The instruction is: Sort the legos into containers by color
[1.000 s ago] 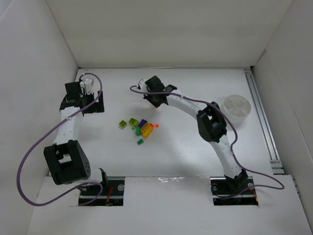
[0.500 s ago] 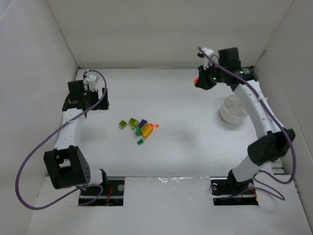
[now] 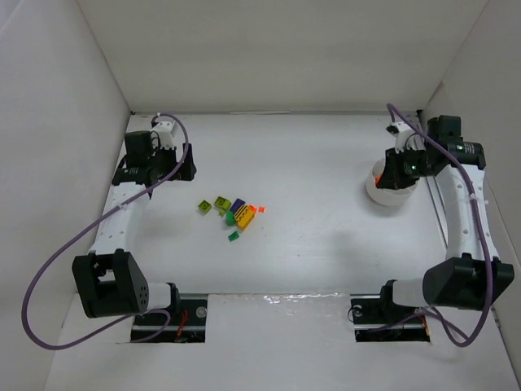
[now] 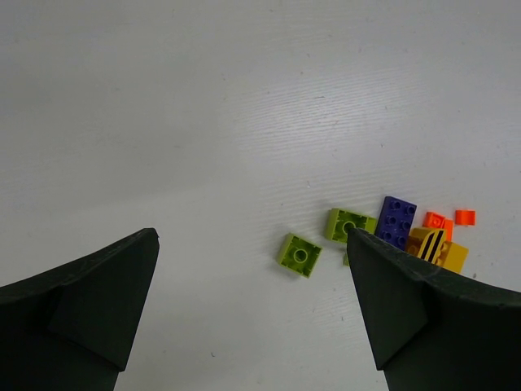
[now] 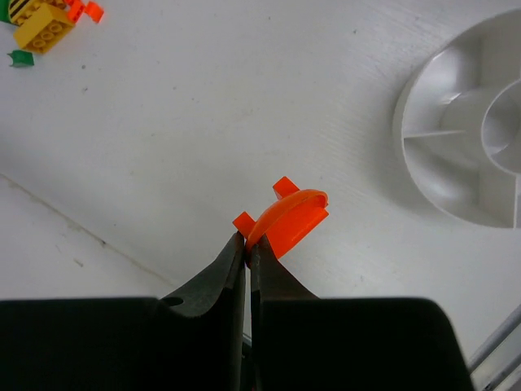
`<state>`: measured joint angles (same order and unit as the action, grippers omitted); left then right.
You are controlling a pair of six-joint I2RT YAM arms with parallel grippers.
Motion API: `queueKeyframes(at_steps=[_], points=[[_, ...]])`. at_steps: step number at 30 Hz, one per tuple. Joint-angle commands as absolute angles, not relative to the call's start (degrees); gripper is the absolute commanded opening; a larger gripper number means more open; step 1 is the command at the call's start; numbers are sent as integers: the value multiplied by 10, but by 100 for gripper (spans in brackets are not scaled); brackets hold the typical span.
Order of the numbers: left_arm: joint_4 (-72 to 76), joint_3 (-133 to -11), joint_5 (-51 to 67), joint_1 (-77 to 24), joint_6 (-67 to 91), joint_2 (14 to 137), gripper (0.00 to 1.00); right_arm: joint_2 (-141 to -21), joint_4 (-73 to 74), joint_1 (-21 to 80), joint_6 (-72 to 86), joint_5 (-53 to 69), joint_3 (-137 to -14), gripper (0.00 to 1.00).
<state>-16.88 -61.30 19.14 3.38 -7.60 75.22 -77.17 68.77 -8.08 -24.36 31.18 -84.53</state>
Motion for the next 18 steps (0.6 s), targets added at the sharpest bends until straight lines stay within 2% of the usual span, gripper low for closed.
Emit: queueKeyframes(at_steps=[1, 7, 13, 18], points=[[-153, -615, 215, 34, -62, 745, 100, -762, 725, -112, -263, 351, -837, 0], [-148, -628, 226, 29, -62, 757, 100, -774, 746, -177, -274, 356, -830, 0], [-137, -628, 231, 29, -51, 757, 100, -808, 746, -253, -229, 438, -818, 0], [-126, -610, 247, 18, -51, 744, 100, -851, 725, -265, -218, 459, -836, 0]])
